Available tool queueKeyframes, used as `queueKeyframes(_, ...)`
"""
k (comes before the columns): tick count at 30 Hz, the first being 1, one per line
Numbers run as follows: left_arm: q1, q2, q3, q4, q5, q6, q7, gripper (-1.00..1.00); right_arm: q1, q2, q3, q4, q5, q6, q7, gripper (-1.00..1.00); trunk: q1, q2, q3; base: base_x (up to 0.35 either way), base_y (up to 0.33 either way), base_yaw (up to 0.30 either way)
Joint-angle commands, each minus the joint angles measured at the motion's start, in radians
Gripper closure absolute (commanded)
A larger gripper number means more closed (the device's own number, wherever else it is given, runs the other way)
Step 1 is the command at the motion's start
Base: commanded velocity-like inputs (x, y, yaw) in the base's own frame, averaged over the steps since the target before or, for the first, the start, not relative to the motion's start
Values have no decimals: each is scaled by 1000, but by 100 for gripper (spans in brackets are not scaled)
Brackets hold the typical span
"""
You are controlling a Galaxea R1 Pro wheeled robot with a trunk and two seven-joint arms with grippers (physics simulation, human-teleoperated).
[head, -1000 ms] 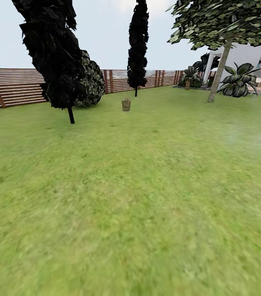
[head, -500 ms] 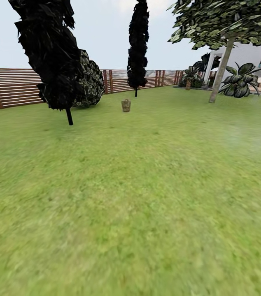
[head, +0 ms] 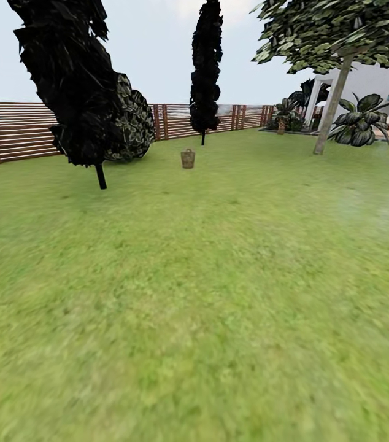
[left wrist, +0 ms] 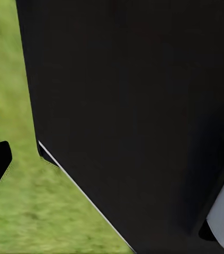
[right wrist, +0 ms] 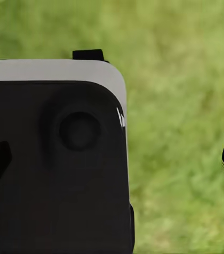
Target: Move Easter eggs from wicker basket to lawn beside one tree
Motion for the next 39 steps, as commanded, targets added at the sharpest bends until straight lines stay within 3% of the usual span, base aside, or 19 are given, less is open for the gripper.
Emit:
queueKeyframes(1,0,0,0,-2,3,0,0,-100,0,0,-5,1,0,-4,-1,-100,1,0,-1,341,0,0)
queueKeyframes(39,1,0,0,-2,3,-2,0,-100,0,0,-5,1,0,-4,-1,-100,1,0,-1,339,0,0)
